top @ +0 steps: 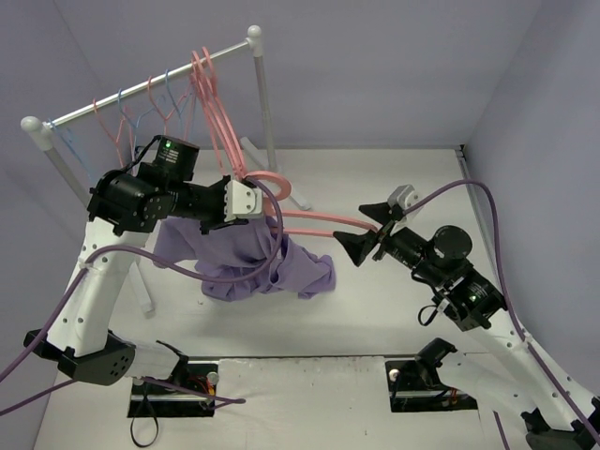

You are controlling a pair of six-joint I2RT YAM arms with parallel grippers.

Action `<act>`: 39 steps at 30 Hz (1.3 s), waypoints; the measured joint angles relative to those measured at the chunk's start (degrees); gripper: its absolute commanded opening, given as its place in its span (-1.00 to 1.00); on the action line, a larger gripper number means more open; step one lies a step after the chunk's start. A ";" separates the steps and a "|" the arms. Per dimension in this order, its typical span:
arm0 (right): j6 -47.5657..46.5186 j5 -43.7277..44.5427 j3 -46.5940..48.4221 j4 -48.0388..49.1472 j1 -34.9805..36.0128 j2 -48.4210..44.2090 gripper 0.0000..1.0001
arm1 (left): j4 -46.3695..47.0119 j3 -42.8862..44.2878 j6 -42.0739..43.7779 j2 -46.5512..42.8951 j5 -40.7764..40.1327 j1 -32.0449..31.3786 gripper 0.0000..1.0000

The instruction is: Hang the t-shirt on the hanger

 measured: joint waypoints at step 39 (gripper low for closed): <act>35.17 37.88 -0.54 2.32 20.37 21.95 -0.14 | 26.78 -11.04 -40.46 1.14 -22.01 -5.11 -1.00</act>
